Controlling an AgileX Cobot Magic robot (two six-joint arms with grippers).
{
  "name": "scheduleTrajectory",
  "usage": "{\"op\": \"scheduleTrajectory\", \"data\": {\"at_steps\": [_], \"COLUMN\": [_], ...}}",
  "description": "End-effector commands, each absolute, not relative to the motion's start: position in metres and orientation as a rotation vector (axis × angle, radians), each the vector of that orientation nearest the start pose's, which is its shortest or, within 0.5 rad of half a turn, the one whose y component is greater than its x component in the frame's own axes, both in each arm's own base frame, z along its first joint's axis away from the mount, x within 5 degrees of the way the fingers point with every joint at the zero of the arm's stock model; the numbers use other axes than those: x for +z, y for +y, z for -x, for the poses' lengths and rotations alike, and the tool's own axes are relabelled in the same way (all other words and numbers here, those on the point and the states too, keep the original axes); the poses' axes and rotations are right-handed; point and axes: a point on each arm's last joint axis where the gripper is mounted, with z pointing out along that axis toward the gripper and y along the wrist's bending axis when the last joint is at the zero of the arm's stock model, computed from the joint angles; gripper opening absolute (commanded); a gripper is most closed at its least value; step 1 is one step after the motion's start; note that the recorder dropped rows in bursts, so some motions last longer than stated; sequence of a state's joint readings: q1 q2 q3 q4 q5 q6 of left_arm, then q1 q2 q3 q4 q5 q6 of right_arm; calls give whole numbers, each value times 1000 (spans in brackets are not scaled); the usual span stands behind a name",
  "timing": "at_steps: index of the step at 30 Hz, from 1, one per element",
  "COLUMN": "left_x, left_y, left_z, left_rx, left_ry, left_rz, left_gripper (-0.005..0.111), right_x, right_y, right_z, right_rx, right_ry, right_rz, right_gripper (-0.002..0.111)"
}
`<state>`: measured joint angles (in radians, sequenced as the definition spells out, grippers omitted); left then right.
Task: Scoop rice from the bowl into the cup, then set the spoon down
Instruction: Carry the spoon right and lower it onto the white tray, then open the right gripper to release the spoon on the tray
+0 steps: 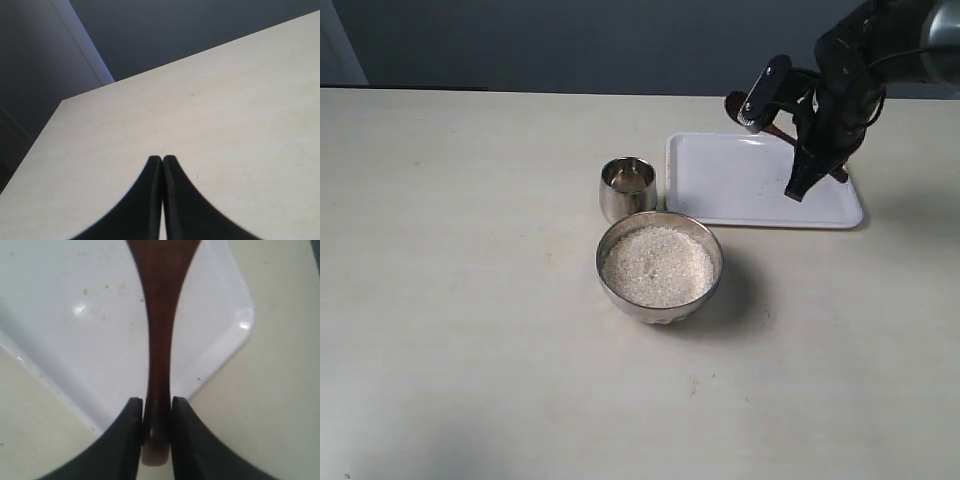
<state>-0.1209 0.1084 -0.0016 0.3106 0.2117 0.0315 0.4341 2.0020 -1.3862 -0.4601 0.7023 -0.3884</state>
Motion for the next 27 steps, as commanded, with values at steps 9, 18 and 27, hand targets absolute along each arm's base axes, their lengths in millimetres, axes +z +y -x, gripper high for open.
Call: {"op": "scheduleTrajectory", "data": {"at_steps": [9,18,27], "left_x": [189,189,189], "left_y": [-3,-3,-3], "left_z": [-63,-63,-63], "left_rx": [197,197,199], "left_ry": [1754,1754,1754], "left_rz": [-365,-365,-366], "left_gripper": [0,0,0], "right_x": [127,108,108], "right_y": [160,158,159], "right_z": [-396,-400,-399], "right_rx": [-393,-425,-392], "right_ry": [2310,2394,2426], "right_rz": [1534,1391,1340], "right_gripper": [-1,-1,-1]}}
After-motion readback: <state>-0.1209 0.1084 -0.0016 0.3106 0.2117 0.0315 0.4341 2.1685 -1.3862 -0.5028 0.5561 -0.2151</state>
